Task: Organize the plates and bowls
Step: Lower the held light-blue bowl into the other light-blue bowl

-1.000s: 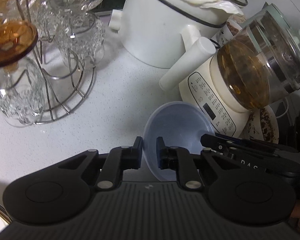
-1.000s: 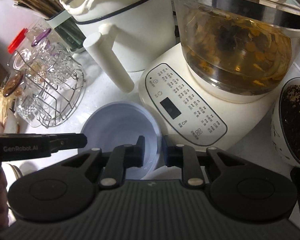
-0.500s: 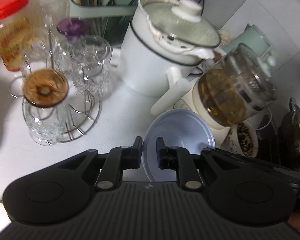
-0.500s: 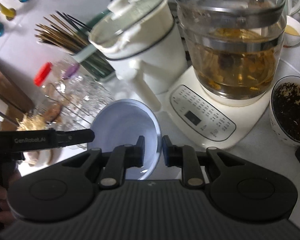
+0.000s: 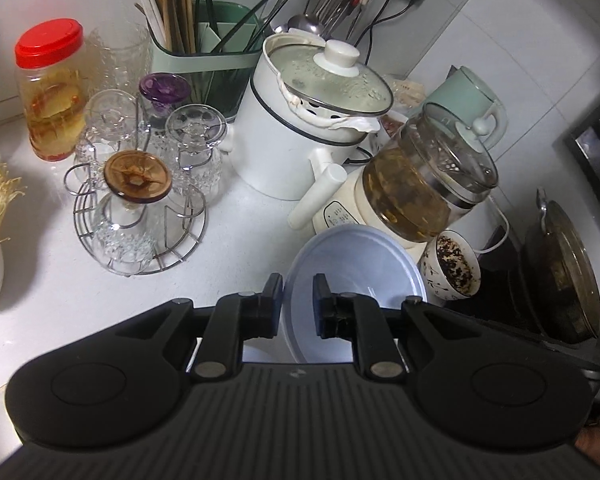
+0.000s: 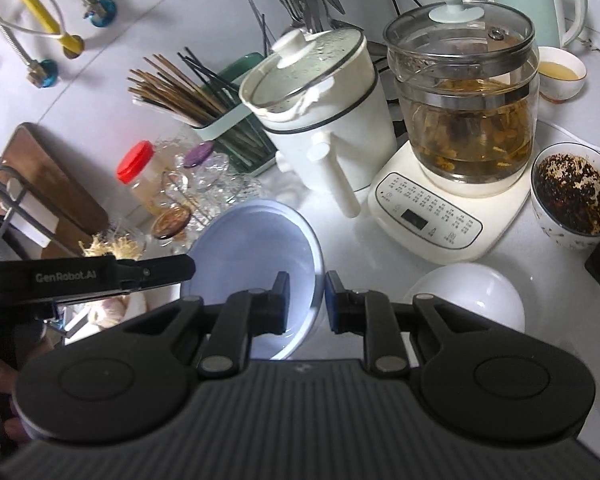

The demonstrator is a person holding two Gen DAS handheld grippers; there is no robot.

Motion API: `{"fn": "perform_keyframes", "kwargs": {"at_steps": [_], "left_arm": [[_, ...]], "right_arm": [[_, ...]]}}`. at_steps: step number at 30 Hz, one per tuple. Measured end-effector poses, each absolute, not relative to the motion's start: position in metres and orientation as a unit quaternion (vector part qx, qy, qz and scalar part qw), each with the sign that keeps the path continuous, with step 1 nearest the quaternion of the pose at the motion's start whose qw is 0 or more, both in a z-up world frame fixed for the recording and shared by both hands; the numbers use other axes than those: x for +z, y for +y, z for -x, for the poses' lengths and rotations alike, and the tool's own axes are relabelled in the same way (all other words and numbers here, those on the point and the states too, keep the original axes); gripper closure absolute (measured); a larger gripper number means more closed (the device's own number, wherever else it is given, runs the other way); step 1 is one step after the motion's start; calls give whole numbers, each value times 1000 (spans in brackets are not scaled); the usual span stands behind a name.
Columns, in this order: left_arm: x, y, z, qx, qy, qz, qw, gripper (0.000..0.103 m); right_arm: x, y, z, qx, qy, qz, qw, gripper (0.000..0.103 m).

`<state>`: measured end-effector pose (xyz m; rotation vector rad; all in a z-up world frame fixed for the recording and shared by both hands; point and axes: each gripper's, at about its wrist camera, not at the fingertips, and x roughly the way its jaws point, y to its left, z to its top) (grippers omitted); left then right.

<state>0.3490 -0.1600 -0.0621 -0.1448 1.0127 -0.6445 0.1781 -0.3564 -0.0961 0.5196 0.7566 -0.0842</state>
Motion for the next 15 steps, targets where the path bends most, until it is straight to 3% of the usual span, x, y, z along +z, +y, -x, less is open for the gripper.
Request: {"fn": "perform_keyframes", "kwargs": {"at_steps": [15], "left_arm": [[-75, -109, -321, -277, 487, 85, 824, 86]], "right_arm": [[-103, -317, -165, -18, 374, -248, 893, 82]]}}
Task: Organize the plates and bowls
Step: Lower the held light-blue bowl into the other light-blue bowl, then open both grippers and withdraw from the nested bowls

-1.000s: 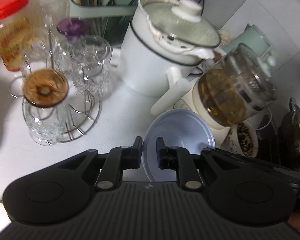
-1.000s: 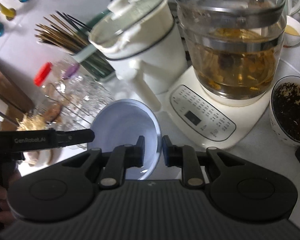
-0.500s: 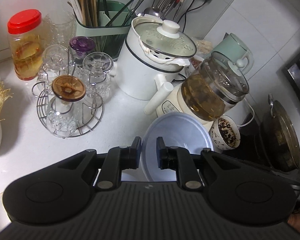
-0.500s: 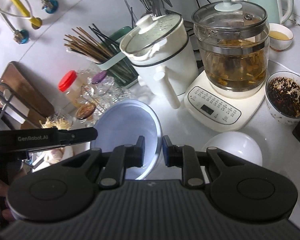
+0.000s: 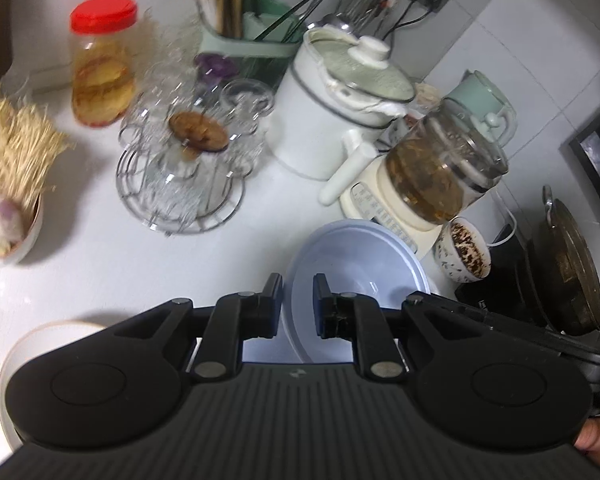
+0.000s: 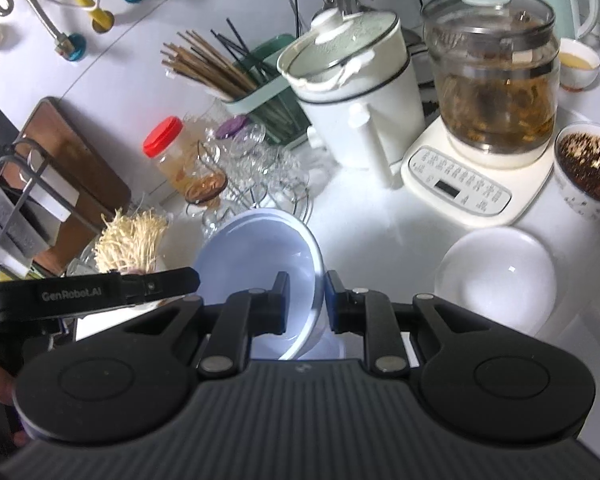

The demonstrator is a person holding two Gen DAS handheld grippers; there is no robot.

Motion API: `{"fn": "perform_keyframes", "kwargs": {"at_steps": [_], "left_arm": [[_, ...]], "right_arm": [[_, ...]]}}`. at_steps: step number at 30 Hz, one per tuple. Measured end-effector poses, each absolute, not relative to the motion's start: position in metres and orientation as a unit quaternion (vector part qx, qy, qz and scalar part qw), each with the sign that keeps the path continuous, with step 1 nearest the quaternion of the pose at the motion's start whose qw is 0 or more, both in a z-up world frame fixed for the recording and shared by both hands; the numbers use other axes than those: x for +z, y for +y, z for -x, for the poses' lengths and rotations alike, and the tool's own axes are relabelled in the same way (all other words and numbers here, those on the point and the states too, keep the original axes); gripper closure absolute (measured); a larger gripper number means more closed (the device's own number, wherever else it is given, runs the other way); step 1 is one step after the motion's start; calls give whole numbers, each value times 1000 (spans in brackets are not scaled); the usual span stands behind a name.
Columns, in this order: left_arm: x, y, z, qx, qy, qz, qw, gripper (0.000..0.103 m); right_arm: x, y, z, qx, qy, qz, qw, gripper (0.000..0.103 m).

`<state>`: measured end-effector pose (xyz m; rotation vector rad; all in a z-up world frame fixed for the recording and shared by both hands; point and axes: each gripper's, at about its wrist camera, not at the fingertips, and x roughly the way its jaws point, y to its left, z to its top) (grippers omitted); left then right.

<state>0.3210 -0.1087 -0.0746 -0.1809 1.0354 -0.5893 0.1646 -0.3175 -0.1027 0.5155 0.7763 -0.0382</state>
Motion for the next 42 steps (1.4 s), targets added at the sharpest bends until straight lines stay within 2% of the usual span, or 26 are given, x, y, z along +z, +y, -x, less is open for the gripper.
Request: {"fn": "perform_keyframes", "kwargs": {"at_steps": [15, 27, 28, 30, 31, 32, 33, 42], "left_arm": [[-127, -96, -317, -234, 550, 75, 798, 85], [-130, -95, -329, -224, 564, 88, 790, 85], [-130, -93, -330, -222, 565, 90, 789, 83], [-128, -90, -331, -215, 569, 87, 789, 70], [-125, -89, -330, -214, 567, 84, 791, 69], [-122, -88, -329, -215, 562, 84, 794, 68], [-119, -86, -329, -218, 559, 85, 796, 68], [-85, -77, -314, -240, 531, 81, 809, 66]], "right_arm": [[-145, -300, -175, -6, 438, -244, 865, 82], [-162, -302, -185, -11, 456, -252, 853, 80], [-162, -301, -185, -10, 455, -251, 854, 80], [-161, -300, -186, -9, 454, -253, 854, 79], [-160, -300, -186, -10, 456, -253, 853, 78], [-159, -301, -186, -14, 456, -253, 853, 68], [-157, -301, -185, -17, 452, -253, 855, 65], [-127, -293, -168, -42, 407, -231, 883, 64]]}}
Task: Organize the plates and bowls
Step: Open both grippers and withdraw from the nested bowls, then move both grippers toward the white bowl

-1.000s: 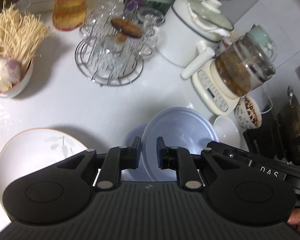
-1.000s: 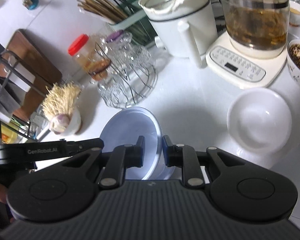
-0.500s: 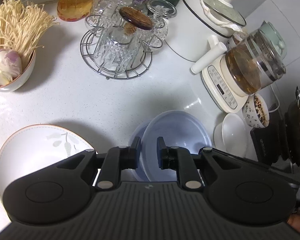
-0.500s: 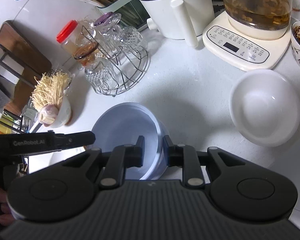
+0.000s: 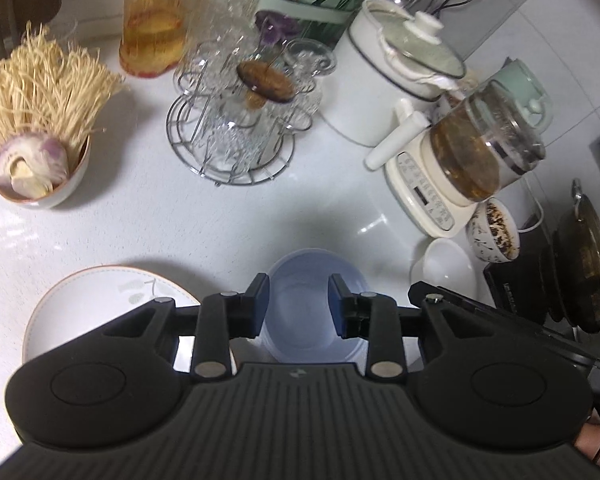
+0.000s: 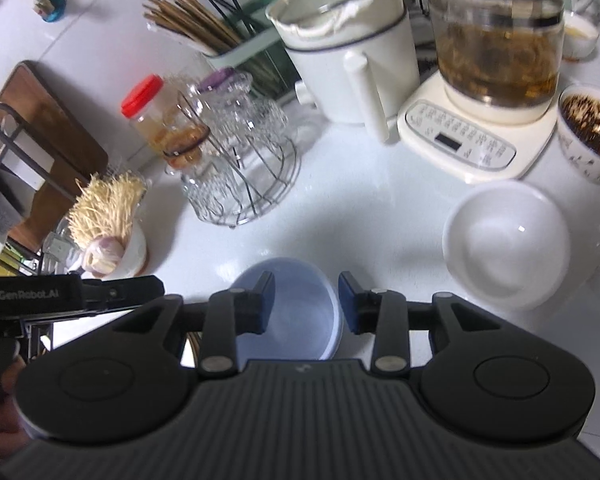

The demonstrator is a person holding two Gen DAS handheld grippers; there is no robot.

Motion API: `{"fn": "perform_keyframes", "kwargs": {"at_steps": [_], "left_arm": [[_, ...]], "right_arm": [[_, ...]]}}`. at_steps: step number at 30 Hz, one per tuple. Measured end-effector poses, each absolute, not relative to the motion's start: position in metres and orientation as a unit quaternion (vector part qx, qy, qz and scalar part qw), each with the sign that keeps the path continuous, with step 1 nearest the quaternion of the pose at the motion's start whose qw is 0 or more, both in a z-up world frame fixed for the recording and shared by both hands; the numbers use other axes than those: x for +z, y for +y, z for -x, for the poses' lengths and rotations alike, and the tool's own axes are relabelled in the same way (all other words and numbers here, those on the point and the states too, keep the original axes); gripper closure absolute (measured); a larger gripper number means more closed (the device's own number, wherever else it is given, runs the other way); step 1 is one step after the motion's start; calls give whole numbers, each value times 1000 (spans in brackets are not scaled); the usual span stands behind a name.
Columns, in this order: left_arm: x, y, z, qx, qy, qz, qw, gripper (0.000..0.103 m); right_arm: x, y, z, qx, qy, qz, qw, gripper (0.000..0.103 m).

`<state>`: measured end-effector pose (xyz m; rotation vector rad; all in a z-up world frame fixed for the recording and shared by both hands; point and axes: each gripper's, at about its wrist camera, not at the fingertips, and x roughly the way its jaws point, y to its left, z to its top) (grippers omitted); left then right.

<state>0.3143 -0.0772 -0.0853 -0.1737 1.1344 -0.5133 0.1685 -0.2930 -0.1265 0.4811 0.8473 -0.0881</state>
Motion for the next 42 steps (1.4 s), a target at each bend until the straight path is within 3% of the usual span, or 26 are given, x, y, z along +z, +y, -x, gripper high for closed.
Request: {"fn": "perform_keyframes", "kwargs": {"at_steps": [17, 29, 42], "left_arm": [[-17, -50, -254, -292, 451, 74, 840, 66], [-10, -28, -228, -302, 434, 81, 845, 66], [-21, -86, -225, -333, 447, 54, 829, 66]], "right_arm": [[-49, -256, -108, -61, 316, -177, 930, 64], [-42, -232, -75, -82, 299, -161, 937, 64], [-56, -272, -55, -134, 308, -179, 925, 66]]}}
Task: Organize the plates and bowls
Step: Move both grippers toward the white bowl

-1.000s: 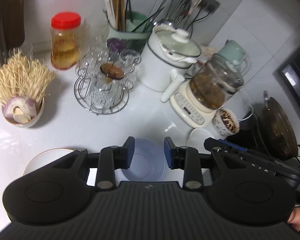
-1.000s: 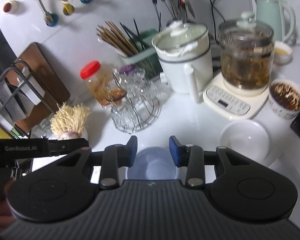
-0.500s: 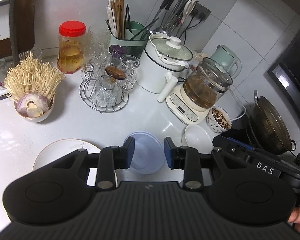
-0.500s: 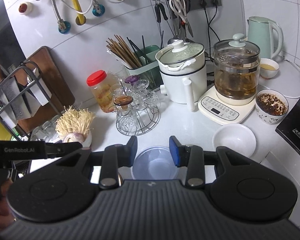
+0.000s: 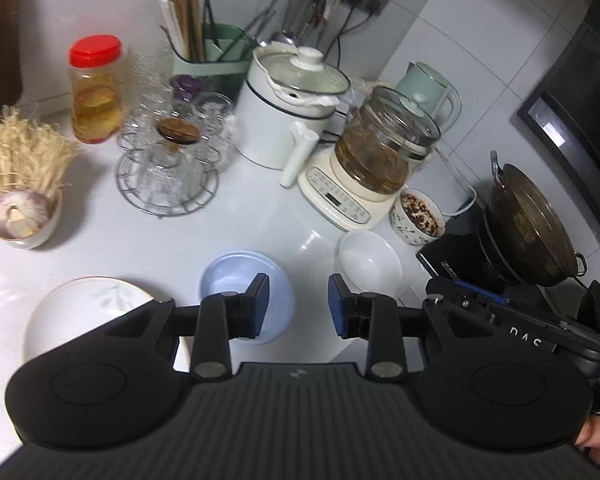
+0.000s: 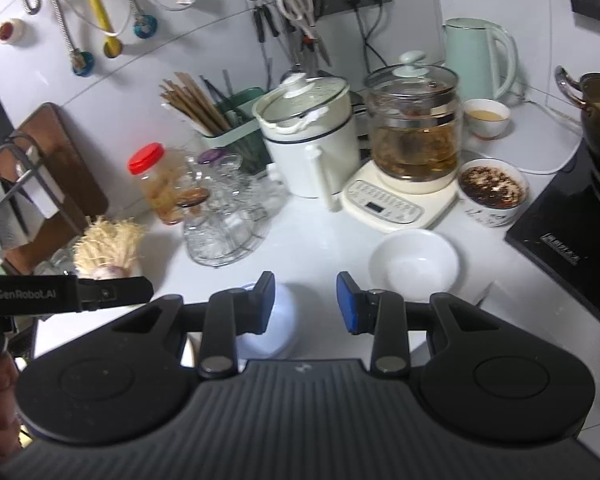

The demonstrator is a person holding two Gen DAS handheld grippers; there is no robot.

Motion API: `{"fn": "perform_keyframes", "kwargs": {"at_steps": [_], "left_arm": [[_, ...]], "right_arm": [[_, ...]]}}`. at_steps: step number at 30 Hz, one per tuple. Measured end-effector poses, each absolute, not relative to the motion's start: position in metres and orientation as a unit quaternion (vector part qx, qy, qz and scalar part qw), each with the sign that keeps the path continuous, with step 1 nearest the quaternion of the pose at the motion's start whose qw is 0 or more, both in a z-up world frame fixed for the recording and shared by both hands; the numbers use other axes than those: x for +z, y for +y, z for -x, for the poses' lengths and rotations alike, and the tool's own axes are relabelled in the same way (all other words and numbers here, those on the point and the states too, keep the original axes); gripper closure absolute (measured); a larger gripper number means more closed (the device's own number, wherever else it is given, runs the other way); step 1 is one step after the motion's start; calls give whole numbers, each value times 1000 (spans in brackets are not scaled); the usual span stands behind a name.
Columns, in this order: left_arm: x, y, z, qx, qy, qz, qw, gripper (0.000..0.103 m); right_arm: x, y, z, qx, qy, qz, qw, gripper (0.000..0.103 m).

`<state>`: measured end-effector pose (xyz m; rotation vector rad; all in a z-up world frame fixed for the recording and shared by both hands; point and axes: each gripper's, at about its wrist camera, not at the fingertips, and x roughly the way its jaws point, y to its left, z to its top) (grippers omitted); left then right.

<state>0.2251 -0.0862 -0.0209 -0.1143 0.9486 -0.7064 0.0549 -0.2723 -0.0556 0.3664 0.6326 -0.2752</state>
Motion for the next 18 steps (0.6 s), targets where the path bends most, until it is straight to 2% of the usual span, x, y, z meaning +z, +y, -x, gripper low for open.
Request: {"fn": "perform_keyframes", "kwargs": {"at_steps": [7, 8, 9, 10, 12, 18], "left_arm": [[-32, -135, -240, -341, 467, 32, 815, 66], [-34, -143, -243, -341, 470, 28, 814, 66], [-36, -150, -245, -340, 474, 26, 812, 61], [-37, -156, -248, -340, 477, 24, 811, 56], [-39, -170, -252, -338, 478, 14, 811, 47], [-44, -200, -259, -329, 479, 1, 814, 46]], "right_arm": [[-65, -314, -48, -182, 319, -187, 911, 64], [-65, -320, -47, -192, 318, -186, 910, 53], [-65, -327, -46, -195, 315, -190, 909, 43], [-65, -334, -44, -196, 311, -196, 909, 40], [-68, -347, -44, -202, 312, -200, 907, 38], [-83, -376, -55, -192, 331, -209, 900, 38]]}}
